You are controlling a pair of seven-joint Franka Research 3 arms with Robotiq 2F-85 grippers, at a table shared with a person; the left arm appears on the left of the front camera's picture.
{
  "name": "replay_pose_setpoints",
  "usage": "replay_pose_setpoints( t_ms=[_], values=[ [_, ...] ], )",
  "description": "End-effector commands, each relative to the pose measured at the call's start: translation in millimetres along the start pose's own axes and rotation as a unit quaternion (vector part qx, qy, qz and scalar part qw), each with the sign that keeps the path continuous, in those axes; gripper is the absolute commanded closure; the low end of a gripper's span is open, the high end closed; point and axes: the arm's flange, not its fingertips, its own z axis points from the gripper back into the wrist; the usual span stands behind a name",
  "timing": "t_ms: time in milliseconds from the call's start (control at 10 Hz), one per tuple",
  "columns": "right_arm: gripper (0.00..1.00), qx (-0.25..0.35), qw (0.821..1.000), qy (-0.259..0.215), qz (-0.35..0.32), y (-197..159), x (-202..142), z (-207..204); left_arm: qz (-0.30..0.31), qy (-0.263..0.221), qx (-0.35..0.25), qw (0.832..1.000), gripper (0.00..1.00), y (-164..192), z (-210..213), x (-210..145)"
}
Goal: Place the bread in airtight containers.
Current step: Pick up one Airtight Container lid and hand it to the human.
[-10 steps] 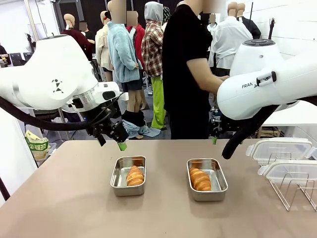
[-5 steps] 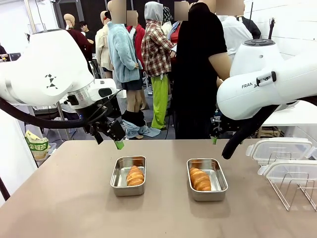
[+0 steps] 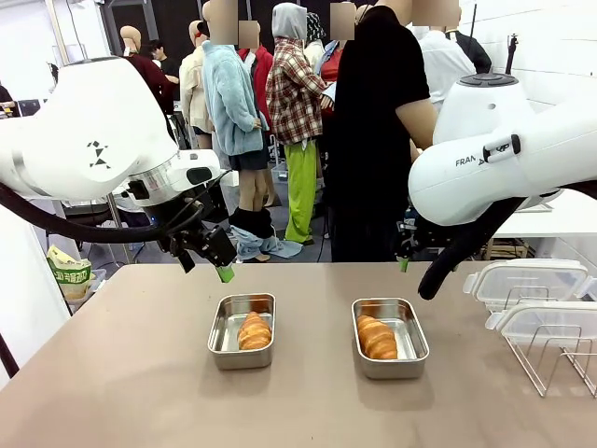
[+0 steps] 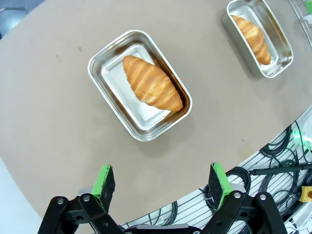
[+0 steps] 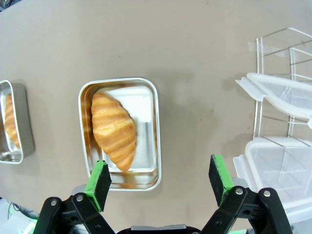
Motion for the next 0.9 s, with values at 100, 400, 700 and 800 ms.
replay_pose_setpoints(
  t_ms=[100,400,700,800],
  values=[
    [0.0,0.027,0.998,-0.003,0.049,-9.9,-3.3,17.7,0.001,0.0,-0.001,1.0,0.0,0.7,-0.5,0.7],
    [0.0,0.062,0.989,0.015,0.134,-18.5,0.0,33.5,0.001,0.0,-0.001,1.0,0.0,0.7,-0.5,0.7],
    [0.0,0.044,0.909,0.06,0.41,-55.1,-1.3,55.5,0.001,0.0,-0.001,1.0,0.0,0.7,-0.5,0.7],
    [0.0,0.063,0.879,0.055,0.469,-64.3,-1.8,62.8,0.001,0.0,-0.001,1.0,0.0,0.7,-0.5,0.7]
  ],
)
